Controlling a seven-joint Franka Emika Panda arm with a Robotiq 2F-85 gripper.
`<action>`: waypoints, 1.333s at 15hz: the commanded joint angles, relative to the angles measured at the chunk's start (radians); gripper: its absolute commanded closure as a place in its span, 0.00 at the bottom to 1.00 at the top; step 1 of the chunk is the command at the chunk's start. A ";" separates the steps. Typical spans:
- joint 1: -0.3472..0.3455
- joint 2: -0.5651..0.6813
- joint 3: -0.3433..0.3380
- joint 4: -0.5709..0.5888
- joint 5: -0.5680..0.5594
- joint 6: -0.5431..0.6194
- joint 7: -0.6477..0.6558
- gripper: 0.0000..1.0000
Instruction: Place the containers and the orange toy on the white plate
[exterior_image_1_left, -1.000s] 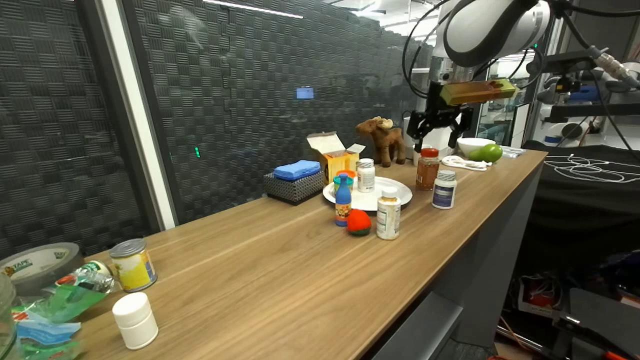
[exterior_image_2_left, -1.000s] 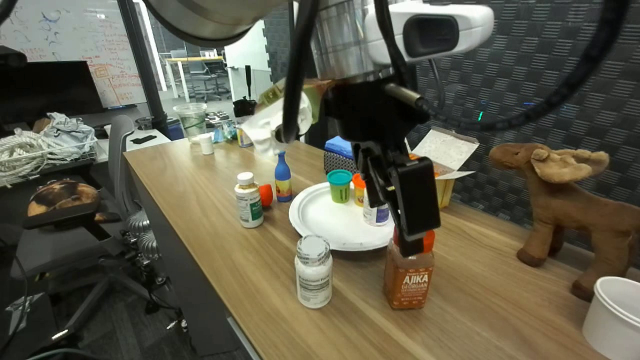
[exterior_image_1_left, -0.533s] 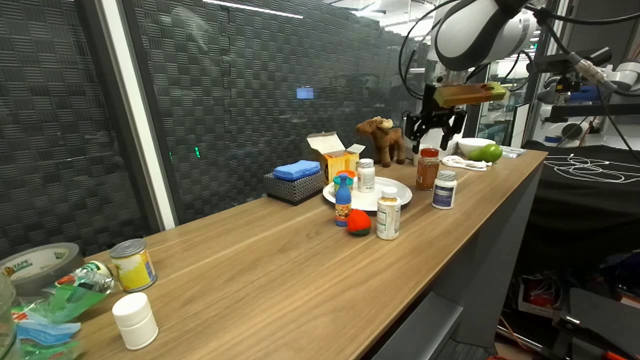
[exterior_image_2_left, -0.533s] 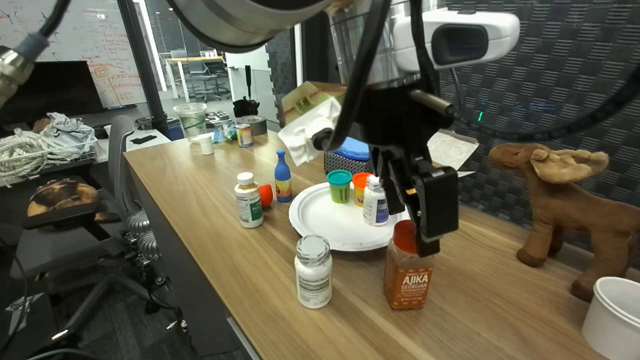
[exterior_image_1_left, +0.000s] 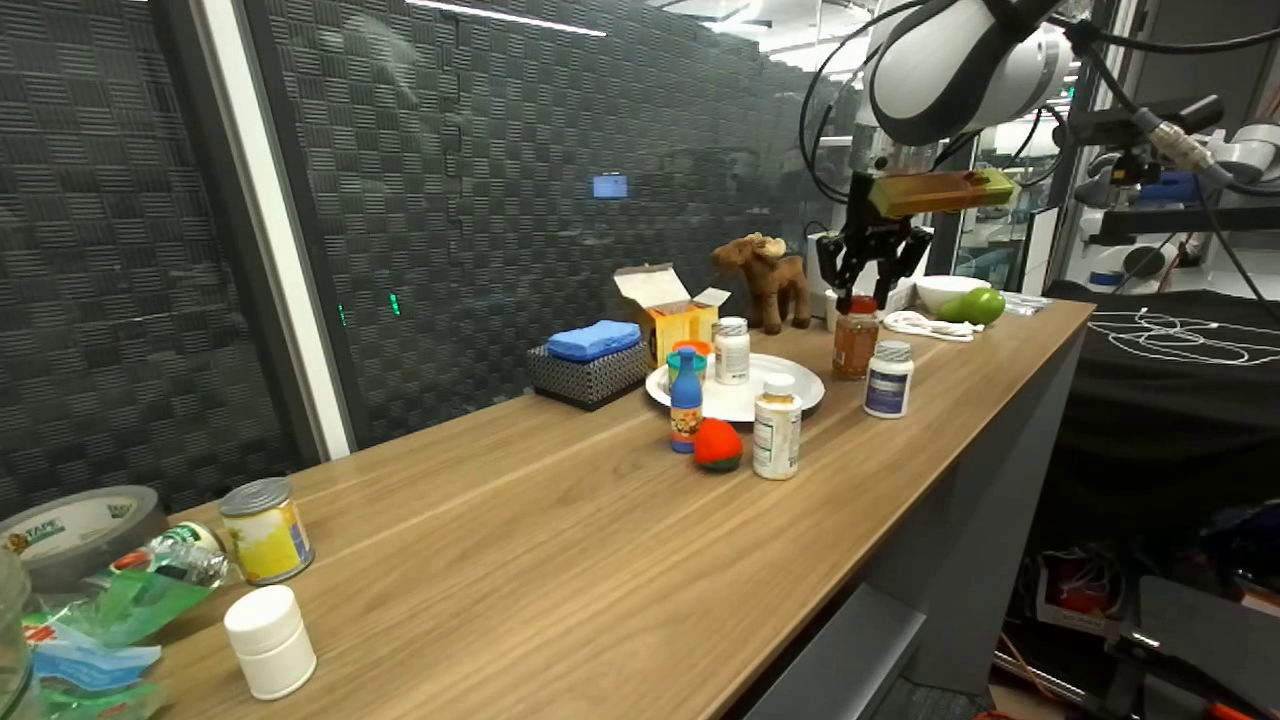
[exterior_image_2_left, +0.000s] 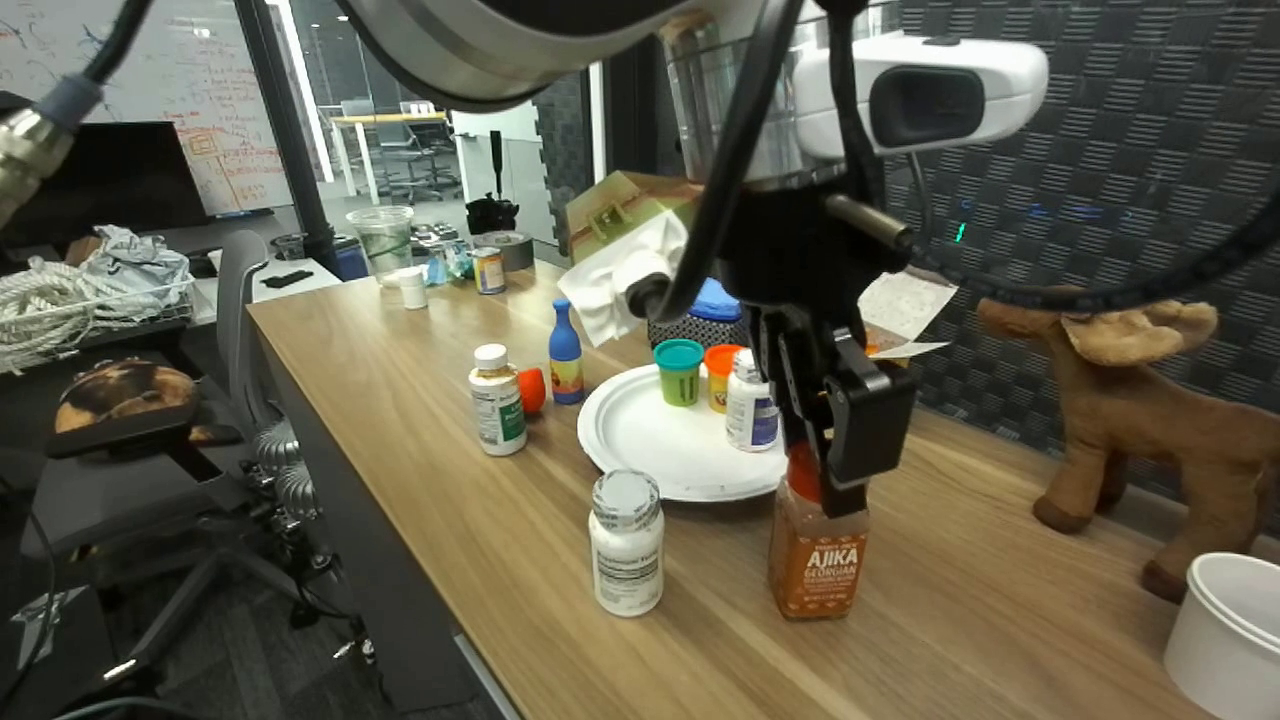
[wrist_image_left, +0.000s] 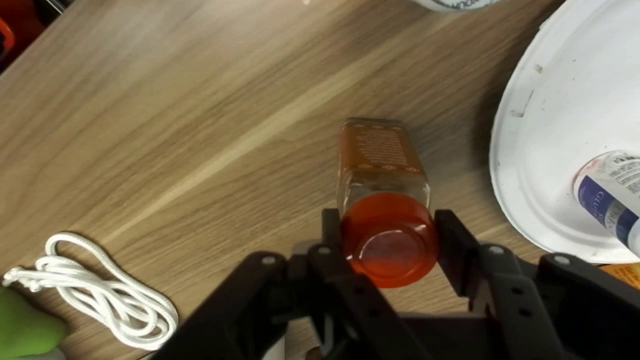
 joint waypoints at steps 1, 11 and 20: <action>0.016 -0.061 0.000 0.033 -0.017 -0.039 0.015 0.76; 0.077 -0.053 0.085 0.140 0.100 -0.067 -0.046 0.76; 0.087 -0.017 0.094 0.161 0.126 -0.080 -0.063 0.76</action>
